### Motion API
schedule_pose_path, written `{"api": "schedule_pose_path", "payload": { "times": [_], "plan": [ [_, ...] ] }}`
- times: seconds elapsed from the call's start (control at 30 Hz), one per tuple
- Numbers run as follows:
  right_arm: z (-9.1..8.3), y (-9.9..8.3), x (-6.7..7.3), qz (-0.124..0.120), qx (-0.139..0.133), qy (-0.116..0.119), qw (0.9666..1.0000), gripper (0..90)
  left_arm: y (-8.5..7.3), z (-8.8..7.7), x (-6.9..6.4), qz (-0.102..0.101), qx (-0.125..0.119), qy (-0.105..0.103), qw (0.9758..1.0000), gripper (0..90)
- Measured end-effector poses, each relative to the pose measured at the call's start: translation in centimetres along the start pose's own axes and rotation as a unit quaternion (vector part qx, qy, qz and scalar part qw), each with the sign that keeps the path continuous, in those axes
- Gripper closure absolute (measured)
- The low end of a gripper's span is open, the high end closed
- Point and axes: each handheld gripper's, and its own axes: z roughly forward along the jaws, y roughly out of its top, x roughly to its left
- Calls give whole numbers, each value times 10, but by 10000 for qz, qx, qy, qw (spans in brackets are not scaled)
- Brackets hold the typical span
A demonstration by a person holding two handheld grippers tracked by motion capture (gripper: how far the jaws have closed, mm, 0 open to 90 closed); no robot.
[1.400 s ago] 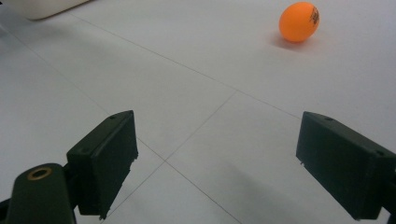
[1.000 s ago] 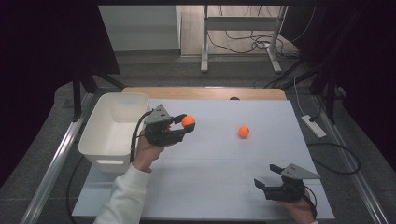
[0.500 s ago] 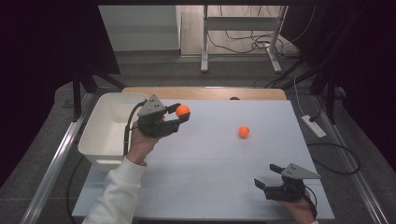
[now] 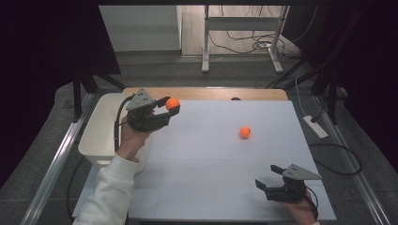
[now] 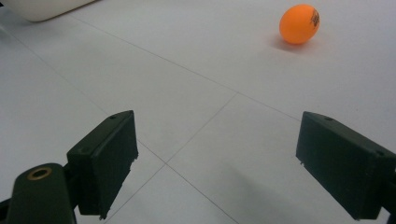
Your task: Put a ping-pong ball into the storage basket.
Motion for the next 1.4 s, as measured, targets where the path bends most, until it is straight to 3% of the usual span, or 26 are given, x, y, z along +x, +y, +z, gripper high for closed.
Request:
{"api": "schedule_pose_path", "payload": {
  "times": [0.67,1.1,1.4],
  "plan": [
    [0,0,-1,37,-8,-28,10000,127,-4,-15,39,-348,55,485,9982,509],
    [0,0,-1,40,0,-40,10000,127,-14,-22,68,-619,184,885,9940,509],
    [0,0,-1,41,1,-50,10000,127,-25,-27,90,-842,364,1185,9887,508]
  ]
}}
